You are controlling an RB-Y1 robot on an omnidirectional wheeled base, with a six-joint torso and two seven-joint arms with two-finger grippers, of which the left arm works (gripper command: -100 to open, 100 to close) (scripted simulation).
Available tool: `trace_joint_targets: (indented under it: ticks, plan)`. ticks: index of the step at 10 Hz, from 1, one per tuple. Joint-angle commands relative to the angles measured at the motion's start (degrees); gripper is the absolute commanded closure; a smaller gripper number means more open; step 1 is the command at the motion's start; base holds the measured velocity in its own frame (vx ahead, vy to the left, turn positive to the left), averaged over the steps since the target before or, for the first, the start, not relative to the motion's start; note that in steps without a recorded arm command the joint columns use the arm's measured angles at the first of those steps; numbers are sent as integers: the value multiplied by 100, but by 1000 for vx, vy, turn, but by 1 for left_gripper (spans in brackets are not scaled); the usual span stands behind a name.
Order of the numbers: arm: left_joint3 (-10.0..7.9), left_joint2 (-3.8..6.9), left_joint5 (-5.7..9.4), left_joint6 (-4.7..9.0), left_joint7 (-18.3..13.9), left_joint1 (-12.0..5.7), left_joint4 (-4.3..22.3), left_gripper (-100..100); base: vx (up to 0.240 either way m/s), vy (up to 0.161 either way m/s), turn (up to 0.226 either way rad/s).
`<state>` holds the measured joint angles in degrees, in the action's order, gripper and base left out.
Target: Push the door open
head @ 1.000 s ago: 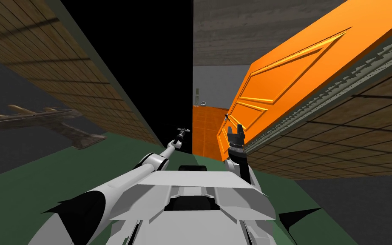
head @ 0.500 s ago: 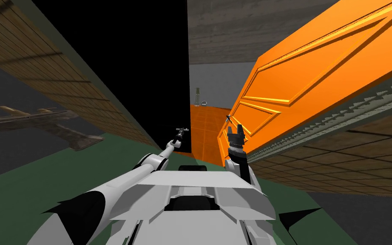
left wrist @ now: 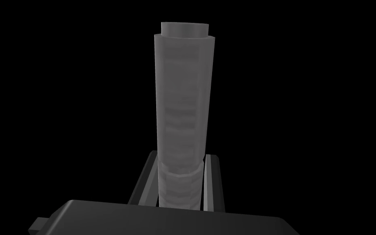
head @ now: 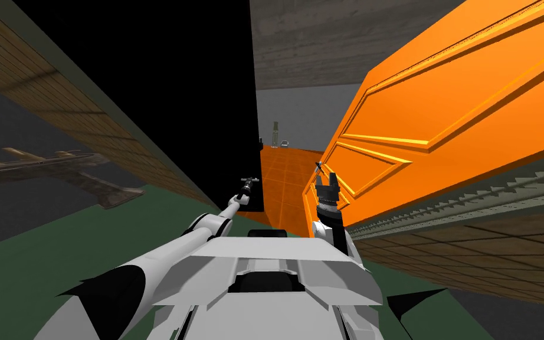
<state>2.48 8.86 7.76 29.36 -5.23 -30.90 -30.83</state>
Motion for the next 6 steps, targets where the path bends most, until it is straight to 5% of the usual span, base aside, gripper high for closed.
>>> trace_joint_targets:
  ticks: [1,3,6]
  plan:
    - [-155,127,48,40,40,1,29,100,170,-132,81]
    - [-239,159,73,41,76,11,4,100,156,-132,67]
    - [-239,159,73,41,76,11,20,100,11,3,-15]
